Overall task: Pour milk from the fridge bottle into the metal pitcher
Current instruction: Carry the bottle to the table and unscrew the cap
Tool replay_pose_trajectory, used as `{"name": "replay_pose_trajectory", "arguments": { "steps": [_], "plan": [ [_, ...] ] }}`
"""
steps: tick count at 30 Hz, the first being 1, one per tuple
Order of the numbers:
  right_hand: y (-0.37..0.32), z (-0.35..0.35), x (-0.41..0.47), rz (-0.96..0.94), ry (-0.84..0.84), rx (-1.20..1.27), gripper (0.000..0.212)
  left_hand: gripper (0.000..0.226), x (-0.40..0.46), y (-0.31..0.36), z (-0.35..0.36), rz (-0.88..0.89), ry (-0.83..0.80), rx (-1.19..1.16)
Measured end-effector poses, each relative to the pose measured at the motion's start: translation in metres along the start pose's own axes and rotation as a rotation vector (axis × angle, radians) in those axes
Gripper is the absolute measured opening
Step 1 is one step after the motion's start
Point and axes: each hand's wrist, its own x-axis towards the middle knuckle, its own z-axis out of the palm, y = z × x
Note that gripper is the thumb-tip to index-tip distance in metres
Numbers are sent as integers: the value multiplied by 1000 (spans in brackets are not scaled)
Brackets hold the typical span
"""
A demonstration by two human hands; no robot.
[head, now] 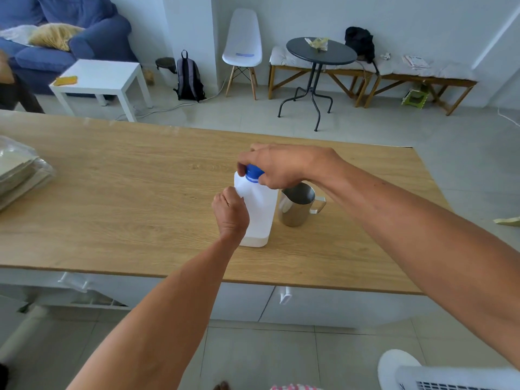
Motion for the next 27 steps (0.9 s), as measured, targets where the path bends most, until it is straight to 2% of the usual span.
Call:
{"name": "replay_pose_trajectory", "arguments": {
  "steps": [3,4,6,8,11,13,16,21,24,27],
  "plan": [
    [-10,-1,-3,218,88,-65,74,31,-2,2,0,10,-2,6],
    [-13,-1,-2,273,134,-114,75,32,-3,3,0,2,2,10],
    [-16,4,1,290,202,-193,57,39,-4,3,0,-7,5,34],
    [-16,7,2,245,185,-161,47,41,-3,3,-1,-9,-4,56],
    [-10,0,2,133,115,-120,20,29,-2,1,-1,32,-26,27],
    [-1,-5,-2,83,107,-49,28,24,-2,1,-2,54,-25,56],
    [14,4,-14,97,285,272,34,23,2,-4,-2,71,-17,81],
    [32,85,-36,187,793,1125,47,22,3,-6,-2,61,-25,72],
    [40,142,-37,360,929,1330,38,21,1,-4,-2,36,-24,42],
    [42,188,-38,525,882,1343,39,25,3,-8,-1,9,-31,1]
  ]
}}
